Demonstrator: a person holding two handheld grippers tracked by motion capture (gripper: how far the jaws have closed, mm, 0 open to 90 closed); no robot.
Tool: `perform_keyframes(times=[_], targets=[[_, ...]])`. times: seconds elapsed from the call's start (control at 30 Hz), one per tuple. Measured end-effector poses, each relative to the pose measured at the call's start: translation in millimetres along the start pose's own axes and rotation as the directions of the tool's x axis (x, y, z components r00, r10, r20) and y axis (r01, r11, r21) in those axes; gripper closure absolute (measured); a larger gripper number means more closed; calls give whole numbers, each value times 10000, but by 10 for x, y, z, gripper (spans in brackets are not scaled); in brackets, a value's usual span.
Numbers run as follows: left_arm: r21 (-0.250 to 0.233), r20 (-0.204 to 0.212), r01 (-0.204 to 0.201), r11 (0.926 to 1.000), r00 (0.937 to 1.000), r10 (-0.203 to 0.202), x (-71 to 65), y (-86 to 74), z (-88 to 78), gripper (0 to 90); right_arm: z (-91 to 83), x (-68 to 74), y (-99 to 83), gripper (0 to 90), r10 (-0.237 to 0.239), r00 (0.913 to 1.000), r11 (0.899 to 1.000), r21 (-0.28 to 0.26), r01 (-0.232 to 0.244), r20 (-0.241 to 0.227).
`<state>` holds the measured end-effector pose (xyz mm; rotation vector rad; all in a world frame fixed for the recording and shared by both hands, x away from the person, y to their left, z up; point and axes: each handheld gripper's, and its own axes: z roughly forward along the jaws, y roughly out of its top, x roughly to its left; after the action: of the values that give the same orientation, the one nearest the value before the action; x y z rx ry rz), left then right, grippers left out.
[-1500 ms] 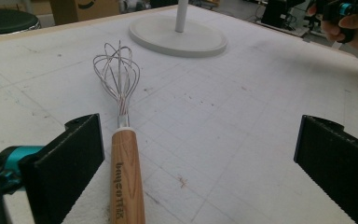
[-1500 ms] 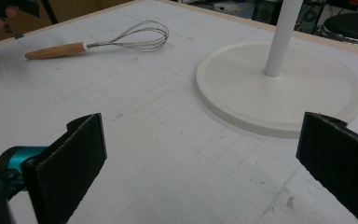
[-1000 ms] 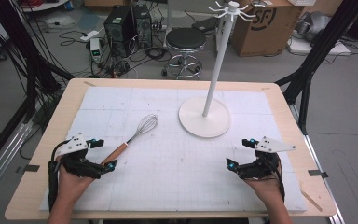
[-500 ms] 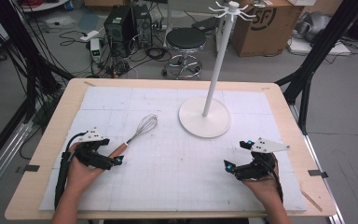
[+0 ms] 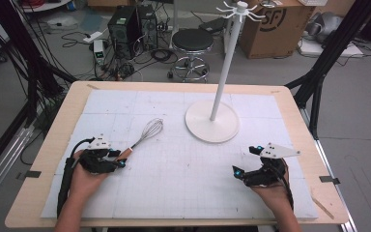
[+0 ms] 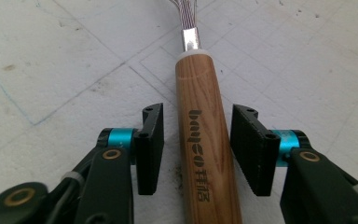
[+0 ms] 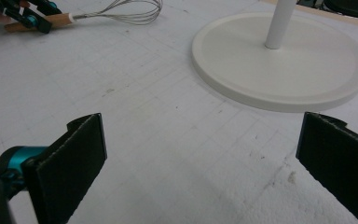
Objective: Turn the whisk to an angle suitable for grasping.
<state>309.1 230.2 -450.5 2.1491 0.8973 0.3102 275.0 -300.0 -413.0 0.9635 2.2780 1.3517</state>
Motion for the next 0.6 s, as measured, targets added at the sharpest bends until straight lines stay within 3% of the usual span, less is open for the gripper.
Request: perform_keyframes(times=[0.03, 0.07, 0.13, 0.3, 0.43, 0.53, 0.6], targets=[[-6, -82, 3, 10000, 10000, -3, -8, 0, -1, 559, 0, 0, 0, 4, 0, 10000, 10000, 0, 0, 0], [-2, -86, 5, 10000, 10000, -5, -7, -1, -5, 614, -2, -5, -3, 4, 46, 10000, 10000, -23, -46, 16], [-35, 131, 37, 10000, 9999, -36, -6, -4, -8, 655, -5, -4, -3, 5, 64, 10000, 10000, -19, -64, 22], [-99, 313, 191, 9998, 9993, -188, -23, 1, -8, 688, -7, -7, -4, 5, 41, 10000, 10000, -30, -41, 44], [-6, 341, -162, 9999, 9993, 163, -72, 33, -4, 701, -15, -6, -3, 5, 49, 10000, 9999, -89, -48, 13], [-82, 680, -334, 9994, 9971, 339, -111, 59, 2, 704, -18, -12, -2, 5, 11, 10000, 9999, -107, -11, 21], [-4, 671, -445, 9990, 9968, 444, -145, 73, 12, 703, -23, -13, -3, 5, 23, 10000, 9999, -135, -22, 22]])
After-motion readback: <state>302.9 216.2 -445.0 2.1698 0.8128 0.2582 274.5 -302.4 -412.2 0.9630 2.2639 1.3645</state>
